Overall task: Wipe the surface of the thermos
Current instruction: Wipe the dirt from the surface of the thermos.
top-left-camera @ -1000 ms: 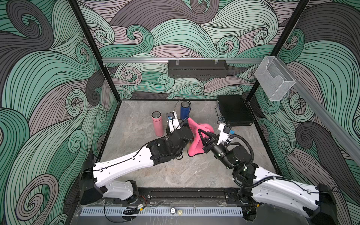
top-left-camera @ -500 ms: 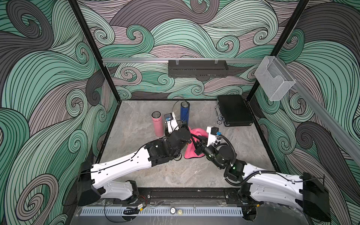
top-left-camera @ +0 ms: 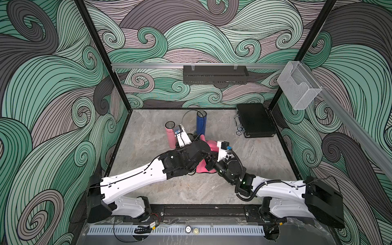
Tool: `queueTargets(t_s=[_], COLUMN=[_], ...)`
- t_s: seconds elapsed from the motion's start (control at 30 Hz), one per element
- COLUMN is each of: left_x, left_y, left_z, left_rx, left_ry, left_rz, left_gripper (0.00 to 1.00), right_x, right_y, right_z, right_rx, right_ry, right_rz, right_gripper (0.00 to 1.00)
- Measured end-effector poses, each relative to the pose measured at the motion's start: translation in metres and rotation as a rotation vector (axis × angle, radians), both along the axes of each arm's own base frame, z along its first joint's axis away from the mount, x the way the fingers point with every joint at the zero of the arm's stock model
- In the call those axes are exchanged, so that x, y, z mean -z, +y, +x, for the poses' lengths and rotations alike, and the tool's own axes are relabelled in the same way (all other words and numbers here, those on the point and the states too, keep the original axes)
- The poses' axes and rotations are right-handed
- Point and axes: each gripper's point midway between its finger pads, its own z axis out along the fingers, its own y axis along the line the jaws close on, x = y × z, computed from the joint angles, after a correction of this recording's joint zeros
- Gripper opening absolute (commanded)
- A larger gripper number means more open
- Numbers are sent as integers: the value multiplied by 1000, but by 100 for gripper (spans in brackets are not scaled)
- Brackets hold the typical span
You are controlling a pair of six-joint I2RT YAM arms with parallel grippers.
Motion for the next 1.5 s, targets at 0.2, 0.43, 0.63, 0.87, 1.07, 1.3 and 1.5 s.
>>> queueTargets(t_s=[0.2, 0.43, 0.63, 0.87, 1.07, 1.3, 1.5], left_x=[-6, -14, -14, -16, -29, -22, -24], left_y=[6, 11, 10, 1, -28, -54, -61], left_z=[0, -2, -2, -1, 2, 2, 0], left_rx=[-42, -52, -45, 30, 195, 342, 399], left_ry=[-16, -31, -31, -28, -68, -58, -66], left_rz=[-51, -94, -77, 14, 133, 257, 286], left_gripper=[0, 0, 0, 0, 0, 0, 0], right_x=[-38, -73, -27, 31, -19, -74, -43], right_y=[26, 43, 33, 12, 19, 12, 3], right_z=[-16, -38, -26, 0, -23, -45, -36], right_rx=[-83, -174, -109, -26, -124, -200, -167], right_ry=[-48, -106, -54, 36, -50, -154, -125], right_rz=[33, 100, 28, -78, -11, 89, 46], right_gripper=[0, 0, 0, 0, 0, 0, 0])
